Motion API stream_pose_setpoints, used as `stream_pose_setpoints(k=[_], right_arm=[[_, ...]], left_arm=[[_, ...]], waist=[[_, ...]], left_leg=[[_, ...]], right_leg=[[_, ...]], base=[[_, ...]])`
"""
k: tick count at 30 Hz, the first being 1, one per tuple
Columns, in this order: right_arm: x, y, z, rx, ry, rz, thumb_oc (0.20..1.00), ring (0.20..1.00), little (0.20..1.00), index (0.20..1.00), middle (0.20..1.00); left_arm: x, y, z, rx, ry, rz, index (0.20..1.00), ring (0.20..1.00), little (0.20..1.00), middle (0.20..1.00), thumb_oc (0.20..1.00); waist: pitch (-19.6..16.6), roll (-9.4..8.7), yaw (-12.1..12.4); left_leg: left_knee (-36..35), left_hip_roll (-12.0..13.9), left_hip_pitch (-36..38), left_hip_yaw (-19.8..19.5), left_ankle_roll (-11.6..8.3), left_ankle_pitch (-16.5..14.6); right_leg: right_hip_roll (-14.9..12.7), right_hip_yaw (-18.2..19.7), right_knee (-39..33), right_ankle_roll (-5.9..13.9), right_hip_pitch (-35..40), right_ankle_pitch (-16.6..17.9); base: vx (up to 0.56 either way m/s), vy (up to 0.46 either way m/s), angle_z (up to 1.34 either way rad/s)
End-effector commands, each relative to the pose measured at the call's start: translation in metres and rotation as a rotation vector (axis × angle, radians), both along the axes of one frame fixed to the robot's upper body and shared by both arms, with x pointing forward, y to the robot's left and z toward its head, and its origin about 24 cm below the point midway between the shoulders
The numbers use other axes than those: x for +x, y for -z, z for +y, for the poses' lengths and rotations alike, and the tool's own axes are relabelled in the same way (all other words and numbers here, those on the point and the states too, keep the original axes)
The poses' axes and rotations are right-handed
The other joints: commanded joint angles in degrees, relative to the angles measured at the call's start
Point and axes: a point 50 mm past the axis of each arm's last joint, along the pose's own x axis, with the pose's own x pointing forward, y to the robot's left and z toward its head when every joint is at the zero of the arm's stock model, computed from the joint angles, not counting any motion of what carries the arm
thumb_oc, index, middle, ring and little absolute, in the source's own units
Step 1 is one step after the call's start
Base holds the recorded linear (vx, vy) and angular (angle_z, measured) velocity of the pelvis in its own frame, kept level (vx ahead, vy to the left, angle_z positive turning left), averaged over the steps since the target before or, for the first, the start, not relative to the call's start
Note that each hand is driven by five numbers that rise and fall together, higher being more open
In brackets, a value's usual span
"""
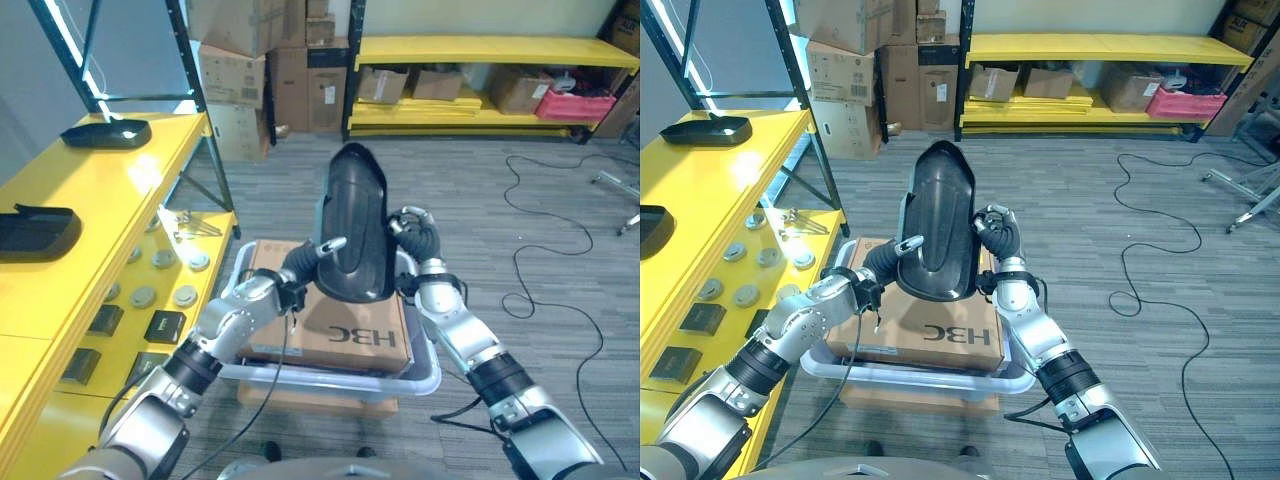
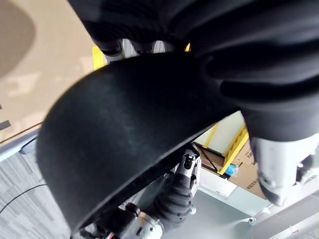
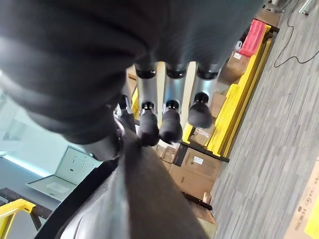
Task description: Move parts from the plastic box to the shelf.
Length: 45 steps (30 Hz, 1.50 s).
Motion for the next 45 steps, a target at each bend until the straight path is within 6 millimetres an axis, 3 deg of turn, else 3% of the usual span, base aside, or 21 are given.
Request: stream_pose_setpoints(k=[1,5,6,7,8,15,24,25,26,27,32,36,42,43,44,45], right_arm=[[0.017,-0.040,0.015,0.023,-0.058,-0.156,0.200,0.200,0.200,0.200,0.200],[0.017,-0.039,0.014,0.023,-0.062,-0.153,0.200,0.200,0.200,0.200,0.200],[0.018,-0.040,0.014,0.025,-0.061,-0.152,0.200,0.200,0.200,0.200,0.200],[0.018,-0.040,0.014,0.026,-0.060,-0.152,0.200,0.200,0.200,0.200,0.200],[0.017,-0.040,0.013,0.027,-0.058,-0.151,0.200,0.200,0.200,0.200,0.200],[0.017,-0.040,0.008,0.029,-0.047,-0.136,0.200,0.200,0.200,0.200,0.200],[0.020,-0.053,0.013,0.043,-0.034,-0.136,0.200,0.200,0.200,0.200,0.200],[0.020,-0.055,0.014,0.050,-0.030,-0.137,0.238,0.238,0.238,0.238,0.238],[0.019,-0.056,0.014,0.069,-0.026,-0.142,0.934,0.934,0.934,0.934,0.934],[0.018,-0.056,0.014,0.078,-0.026,-0.142,1.000,1.000,1.000,1.000,1.000],[0.015,-0.053,0.013,0.134,-0.036,-0.131,1.000,1.000,1.000,1.000,1.000],[0.011,-0.055,0.010,0.212,-0.031,-0.150,1.000,1.000,1.000,1.000,1.000],[-0.002,-0.058,-0.017,0.262,0.025,-0.208,1.000,1.000,1.000,1.000,1.000],[-0.005,-0.058,-0.024,0.268,0.041,-0.216,1.000,1.000,1.000,1.000,1.000],[-0.013,-0.055,-0.041,0.267,0.081,-0.227,1.000,1.000,1.000,1.000,1.000],[-0.016,-0.054,-0.047,0.269,0.093,-0.232,1.000,1.000,1.000,1.000,1.000]], left_arm=[[0.004,-0.022,-0.031,-0.050,0.099,-0.083,1.000,1.000,1.000,1.000,1.000],[0.007,-0.020,-0.028,0.120,0.114,-0.201,1.000,1.000,1.000,1.000,1.000],[0.009,-0.019,-0.025,0.173,0.113,-0.227,0.862,0.862,0.862,0.862,0.862],[0.010,-0.019,-0.024,0.192,0.109,-0.235,0.570,0.570,0.570,0.570,0.570],[0.011,-0.020,-0.021,0.228,0.101,-0.260,0.200,0.200,0.200,0.200,0.200],[0.023,-0.025,0.002,0.396,0.073,-0.380,0.200,0.200,0.200,0.200,0.200],[0.023,-0.036,0.008,0.326,0.033,-0.372,0.200,0.200,0.200,0.200,0.200],[0.023,-0.039,0.008,0.310,0.015,-0.376,0.200,0.200,0.200,0.200,0.200],[0.022,-0.044,0.008,0.277,-0.020,-0.380,0.200,0.200,0.200,0.200,0.200],[0.022,-0.045,0.009,0.261,-0.039,-0.380,0.200,0.200,0.200,0.200,0.200],[0.024,-0.054,0.016,0.213,-0.134,-0.415,0.200,0.200,0.200,0.200,0.200],[0.027,-0.069,0.033,0.173,-0.247,-0.456,0.200,0.200,0.200,0.200,0.200],[0.030,-0.080,0.089,0.203,-0.495,-0.526,0.200,0.200,0.200,0.200,0.200],[0.029,-0.080,0.102,0.209,-0.548,-0.534,0.200,0.200,0.200,0.200,0.200],[0.024,-0.076,0.132,0.239,-0.651,-0.545,0.200,0.200,0.200,0.200,0.200],[0.022,-0.075,0.142,0.245,-0.681,-0.550,0.200,0.200,0.200,0.200,0.200]], waist=[[-2.8,0.14,1.2],[-2.9,0.14,1.2],[-3.0,0.13,1.2],[-3.0,0.13,1.2],[-3.1,0.14,1.2],[-3.3,0.21,1.5],[-2.9,0.28,2.2],[-2.8,0.31,2.3],[-2.7,0.36,2.4],[-2.7,0.35,2.4],[-2.5,0.29,2.5],[-2.4,0.21,2.8],[-2.4,0.17,3.4],[-2.4,0.16,3.5],[-2.3,0.16,3.8],[-2.2,0.14,4.0]], left_leg=[[1.2,2.5,0.6,2.0,-0.65,-3.5],[1.2,2.5,0.8,2.1,-0.56,-3.6],[1.1,2.4,0.9,2.0,-0.54,-3.6],[1.1,2.4,0.9,2.0,-0.55,-3.6],[1.0,2.4,1.0,2.0,-0.57,-3.7],[0.7,2.4,1.2,1.8,-0.63,-3.7],[0.8,2.3,1.2,1.1,-0.61,-3.7],[0.8,2.3,1.1,1.0,-0.59,-3.6],[0.7,2.2,1.1,0.8,-0.52,-3.6],[0.6,2.2,1.1,0.8,-0.49,-3.6],[0.5,2.1,1.0,0.8,-0.45,-3.5],[0.5,2.0,0.9,0.7,-0.44,-3.5],[0.7,2.0,0.6,0.6,-0.44,-3.6],[0.7,2.0,0.6,0.6,-0.47,-3.6],[0.7,1.9,0.5,0.5,-0.44,-3.7],[0.7,1.9,0.4,0.4,-0.45,-3.7]], right_leg=[[-0.4,-0.9,2.6,3.14,-1.6,-2.7],[-0.3,-0.9,2.6,3.19,-1.5,-2.9],[-0.3,-0.8,2.6,3.23,-1.5,-2.9],[-0.3,-0.8,2.6,3.26,-1.4,-2.9],[-0.3,-0.8,2.6,3.31,-1.4,-2.9],[-0.3,-0.8,2.3,3.46,-1.2,-3.0],[-0.5,-1.2,2.4,3.46,-1.1,-2.8],[-0.5,-1.2,2.4,3.41,-1.1,-2.7],[-0.5,-1.3,2.4,3.37,-1.1,-2.7],[-0.5,-1.3,2.4,3.38,-1.1,-2.7],[-0.7,-1.5,2.3,3.39,-1.2,-2.6],[-0.8,-1.7,2.2,3.34,-1.2,-2.6],[-1.0,-2.1,2.1,3.29,-1.1,-2.6],[-1.1,-2.2,2.1,3.29,-1.1,-2.6],[-1.2,-2.4,2.0,3.28,-1.1,-2.7],[-1.2,-2.5,2.0,3.26,-1.1,-2.7]], base=[[0.01,0.004,-0.03],[0.00,0.000,0.00],[0.00,0.000,0.00],[0.00,0.000,0.00],[0.00,0.000,0.00],[0.00,0.000,0.00],[0.00,0.000,0.00],[0.00,0.000,0.00],[0.00,0.000,0.00],[0.00,0.000,0.00],[0.00,0.000,0.00],[0.00,0.000,0.00],[0.00,0.000,0.00],[0.00,0.000,0.00],[0.00,0.000,0.00],[0.00,0.000,0.00]])
